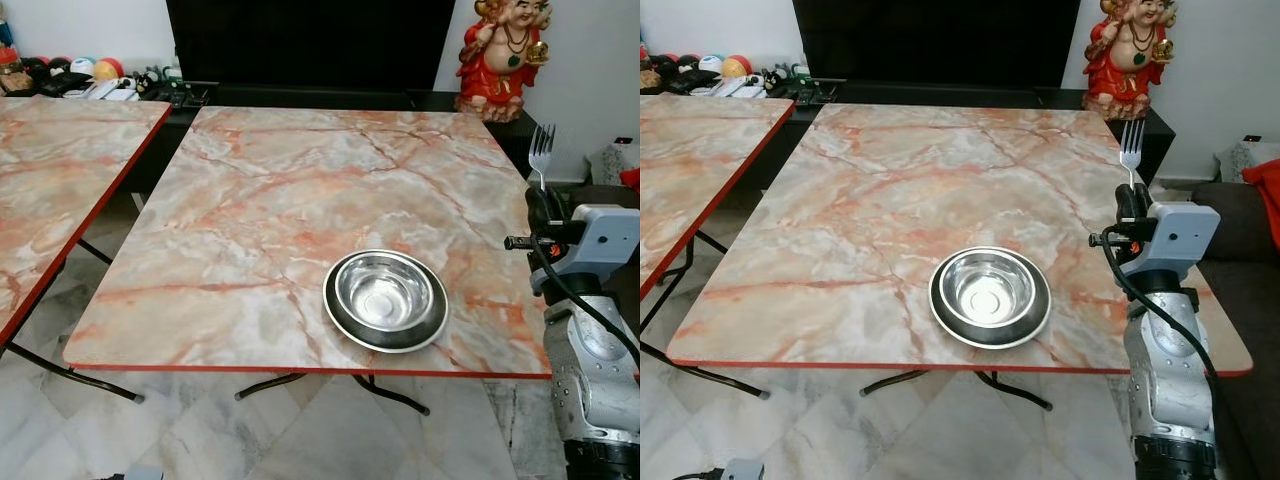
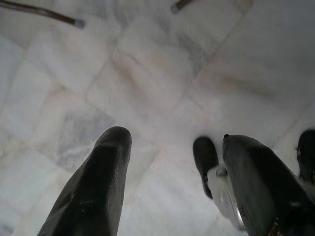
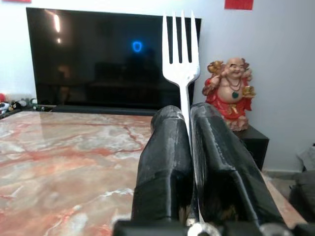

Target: Setting the table

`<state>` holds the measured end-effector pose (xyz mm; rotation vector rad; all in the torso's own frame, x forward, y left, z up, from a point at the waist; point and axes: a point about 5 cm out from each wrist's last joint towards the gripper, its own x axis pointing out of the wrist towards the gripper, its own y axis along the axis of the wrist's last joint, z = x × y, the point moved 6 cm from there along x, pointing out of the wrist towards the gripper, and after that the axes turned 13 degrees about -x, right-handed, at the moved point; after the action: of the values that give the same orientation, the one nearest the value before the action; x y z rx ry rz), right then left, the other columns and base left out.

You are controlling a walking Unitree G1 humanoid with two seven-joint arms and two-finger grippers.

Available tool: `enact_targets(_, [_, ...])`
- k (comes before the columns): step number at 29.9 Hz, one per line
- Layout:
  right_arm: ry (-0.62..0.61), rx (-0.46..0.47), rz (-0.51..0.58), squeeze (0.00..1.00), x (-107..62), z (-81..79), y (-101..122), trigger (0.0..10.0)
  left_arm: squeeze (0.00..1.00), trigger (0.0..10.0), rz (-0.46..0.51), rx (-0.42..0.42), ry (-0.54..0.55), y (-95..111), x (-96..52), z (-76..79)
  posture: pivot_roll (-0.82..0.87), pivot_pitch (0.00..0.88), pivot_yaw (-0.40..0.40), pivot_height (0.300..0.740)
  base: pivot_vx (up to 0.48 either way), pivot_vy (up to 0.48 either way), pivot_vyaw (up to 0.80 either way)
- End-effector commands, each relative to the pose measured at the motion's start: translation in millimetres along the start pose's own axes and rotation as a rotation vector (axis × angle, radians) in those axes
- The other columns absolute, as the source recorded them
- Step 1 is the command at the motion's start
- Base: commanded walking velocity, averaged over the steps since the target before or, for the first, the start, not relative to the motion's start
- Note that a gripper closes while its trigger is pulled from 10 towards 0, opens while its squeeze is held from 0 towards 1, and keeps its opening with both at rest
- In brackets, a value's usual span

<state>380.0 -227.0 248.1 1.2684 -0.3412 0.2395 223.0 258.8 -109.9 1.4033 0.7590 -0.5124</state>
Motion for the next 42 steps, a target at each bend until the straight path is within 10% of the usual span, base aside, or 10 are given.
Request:
enact_targets(1, [0.01, -0.012, 0.054, 0.0, 3.1, -1.4, 15, 10.0, 0.0, 10.0, -0.007, -0.002, 0.004, -3, -0.7, -0.5, -0.05, 0.109, -0.013, 0.74, 0.0, 0.0, 0.0])
enact_targets(20, [-0.016, -0.065, -0.016, 0.0, 3.2, 7.2, 4, 10.0, 0.0, 10.0, -0.014, -0.011, -0.014, -7, -1.9, 1.7, -0.06, 0.138, -0.015, 0.74, 0.0, 0.0, 0.0])
enact_targets(30, [-0.023, -0.11, -0.374, 0.0, -7.8, 24.5, -59, 10.0, 0.0, 10.0, -0.014, -0.004, -0.03, -3, -0.7, 3.1, -0.07, 0.161, -0.002, 0.74, 0.0, 0.0, 0.0])
enact_targets(42, [0.071, 0.069, -0.596, 0.0, -22.6, 10.4, -108, 10.0, 0.0, 10.0, -0.018, 0.002, -0.05, 0, 1.0, 7.9, -0.07, 0.167, 0.003, 0.74, 0.0, 0.0, 0.0])
